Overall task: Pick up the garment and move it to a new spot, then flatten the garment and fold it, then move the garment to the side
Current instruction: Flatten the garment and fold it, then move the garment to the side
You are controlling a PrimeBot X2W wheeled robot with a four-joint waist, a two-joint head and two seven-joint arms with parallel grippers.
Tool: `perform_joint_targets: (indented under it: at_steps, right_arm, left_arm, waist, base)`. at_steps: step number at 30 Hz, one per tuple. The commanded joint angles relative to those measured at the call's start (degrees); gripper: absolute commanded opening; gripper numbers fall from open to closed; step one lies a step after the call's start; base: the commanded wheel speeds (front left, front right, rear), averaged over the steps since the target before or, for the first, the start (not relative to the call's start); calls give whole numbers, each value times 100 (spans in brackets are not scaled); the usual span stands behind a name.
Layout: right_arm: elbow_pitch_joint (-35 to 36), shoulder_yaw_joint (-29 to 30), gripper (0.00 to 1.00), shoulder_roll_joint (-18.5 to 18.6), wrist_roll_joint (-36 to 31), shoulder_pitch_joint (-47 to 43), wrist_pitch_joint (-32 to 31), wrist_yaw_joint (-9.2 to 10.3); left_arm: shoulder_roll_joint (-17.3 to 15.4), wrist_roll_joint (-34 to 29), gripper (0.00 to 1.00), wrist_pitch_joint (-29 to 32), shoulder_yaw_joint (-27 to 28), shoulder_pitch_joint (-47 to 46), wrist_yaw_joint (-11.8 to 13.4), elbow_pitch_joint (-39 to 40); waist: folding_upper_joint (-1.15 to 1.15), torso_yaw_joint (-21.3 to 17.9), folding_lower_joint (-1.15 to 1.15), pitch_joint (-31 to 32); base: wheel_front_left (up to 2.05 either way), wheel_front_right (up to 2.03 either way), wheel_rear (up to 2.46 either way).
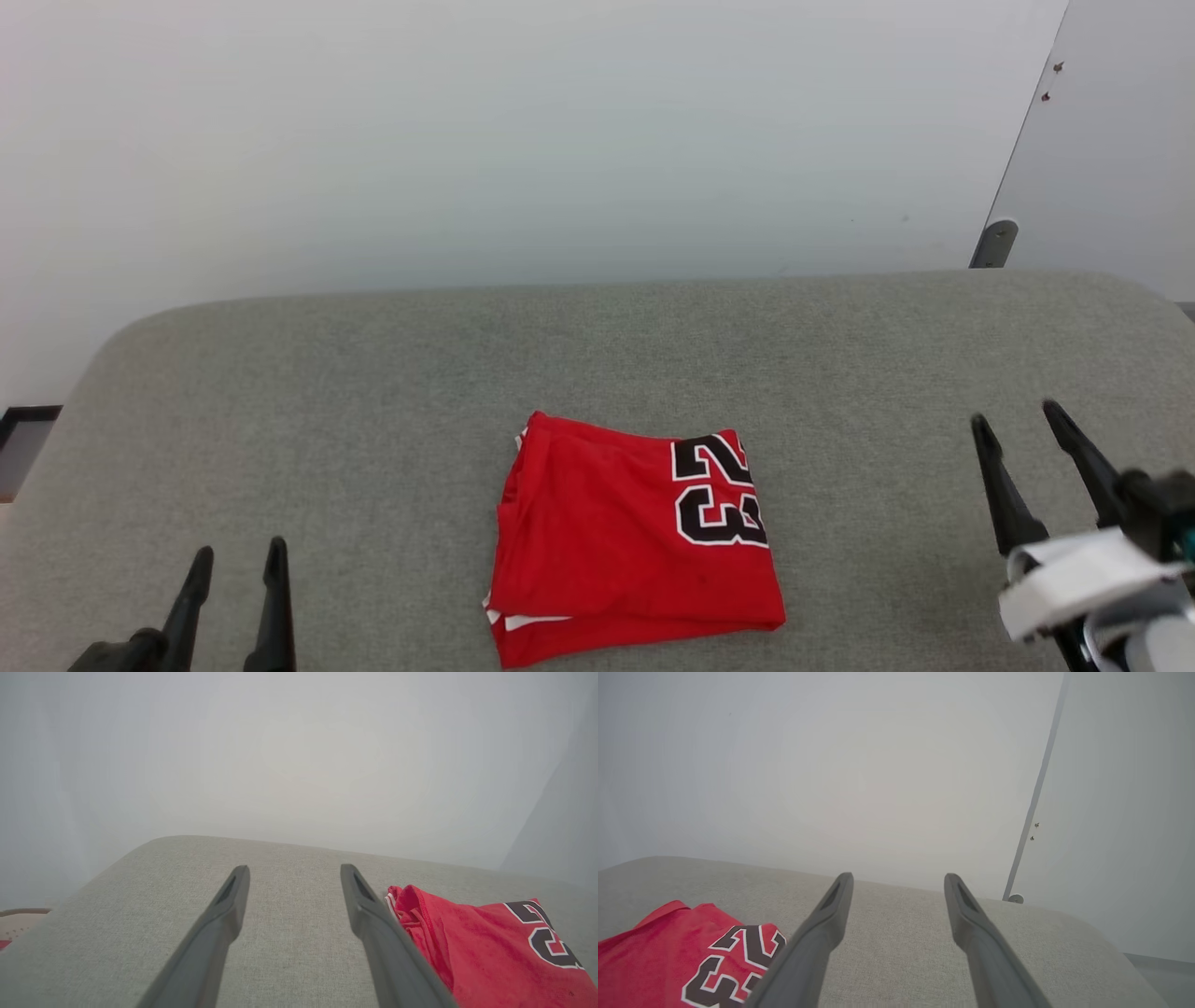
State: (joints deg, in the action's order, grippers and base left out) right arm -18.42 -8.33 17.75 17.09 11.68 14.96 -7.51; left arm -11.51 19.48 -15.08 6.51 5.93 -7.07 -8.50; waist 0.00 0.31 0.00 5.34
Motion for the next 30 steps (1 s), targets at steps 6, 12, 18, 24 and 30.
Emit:
perform_joint_targets:
  at_steps: [6, 12, 18, 24, 30]
  right_arm:
    - [520, 584, 100, -250, -302, -735, 25, 4]
    - [841, 924, 100, -433, -473, -1178, 25, 4]
    - [951, 1054, 100, -570, -533, -1451, 25, 4]
    - [1010, 1064, 100, -634, -572, -1517, 26, 4]
    - [1031, 1066, 100, -646, -589, -1537, 26, 4]
  left_arm:
    - [11, -73, 100, -4, 88, 83, -33, -12]
    - [25, -72, 100, -4, 169, 123, -35, -8]
    - [25, -75, 100, -4, 213, 135, -42, 11]
    - [19, -74, 100, -4, 222, 155, -45, 29]
    - [-21, -16, 100, -4, 141, 169, -46, 25]
  waist:
    - [0, 9, 0, 29]
    - [0, 8, 0, 33]
    - [0, 17, 0, 30]
    - [0, 17, 0, 14]
    - [0, 35, 0, 10]
  base:
    - [0, 0, 0]
    - [0, 0, 0]
    - [0, 0, 0]
    - [0, 0, 0]
    - [0, 0, 0]
